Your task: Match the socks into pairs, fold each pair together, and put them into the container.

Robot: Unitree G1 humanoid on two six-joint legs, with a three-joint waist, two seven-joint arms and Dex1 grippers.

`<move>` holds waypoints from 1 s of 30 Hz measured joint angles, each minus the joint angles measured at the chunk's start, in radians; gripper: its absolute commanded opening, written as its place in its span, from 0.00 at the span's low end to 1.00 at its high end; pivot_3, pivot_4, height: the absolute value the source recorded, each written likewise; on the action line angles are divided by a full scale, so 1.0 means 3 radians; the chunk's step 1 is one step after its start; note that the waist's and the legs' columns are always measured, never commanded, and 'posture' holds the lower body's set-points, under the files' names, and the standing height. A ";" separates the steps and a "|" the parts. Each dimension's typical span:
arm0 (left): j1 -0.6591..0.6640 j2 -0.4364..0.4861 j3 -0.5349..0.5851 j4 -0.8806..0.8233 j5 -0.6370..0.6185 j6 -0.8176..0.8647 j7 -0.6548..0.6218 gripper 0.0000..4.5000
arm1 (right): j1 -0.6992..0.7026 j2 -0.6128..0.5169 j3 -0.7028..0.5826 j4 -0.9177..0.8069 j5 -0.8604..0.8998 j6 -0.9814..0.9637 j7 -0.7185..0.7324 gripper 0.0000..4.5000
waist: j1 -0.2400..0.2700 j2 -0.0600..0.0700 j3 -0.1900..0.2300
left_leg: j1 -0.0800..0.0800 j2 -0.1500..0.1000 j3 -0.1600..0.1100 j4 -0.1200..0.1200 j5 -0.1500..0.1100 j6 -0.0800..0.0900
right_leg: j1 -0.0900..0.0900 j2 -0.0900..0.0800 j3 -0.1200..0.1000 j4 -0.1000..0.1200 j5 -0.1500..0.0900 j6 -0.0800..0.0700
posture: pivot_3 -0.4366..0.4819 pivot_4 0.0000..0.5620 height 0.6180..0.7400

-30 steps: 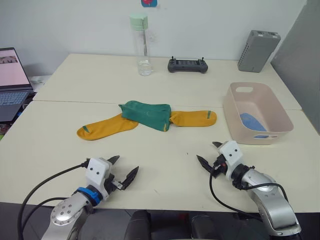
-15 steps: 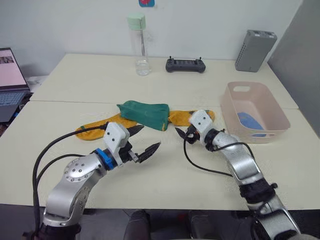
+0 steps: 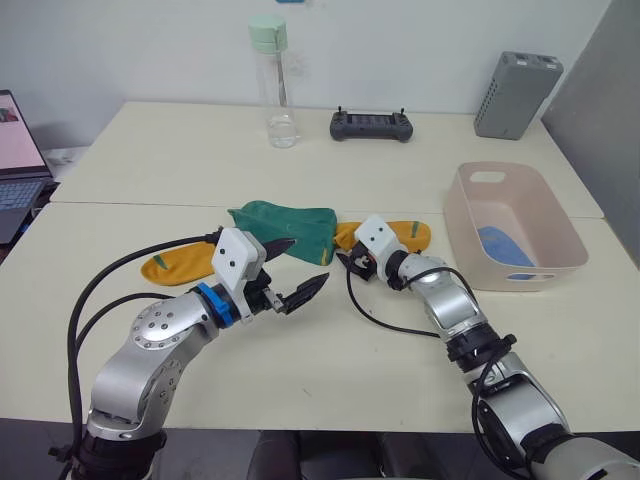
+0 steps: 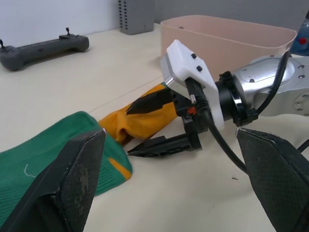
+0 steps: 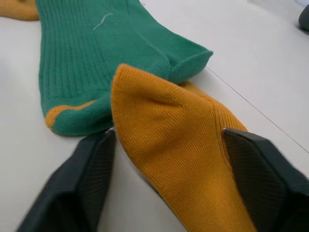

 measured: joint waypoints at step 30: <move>0.0338 0.1025 0.0320 0.0185 -0.0662 0.0565 -0.0878 1.00 | 0.0906 -0.0840 0.0362 -0.2249 0.1115 0.1064 0.1686 0.00 | -0.0035 -0.0001 0.0001 | 0.0008 -0.0002 0.0000 0.0008 0.0001 0.0000 | 0.0000 -0.0003 0.0008 0.0000 -0.0026 0.0010 | 0.48 0.27 1.00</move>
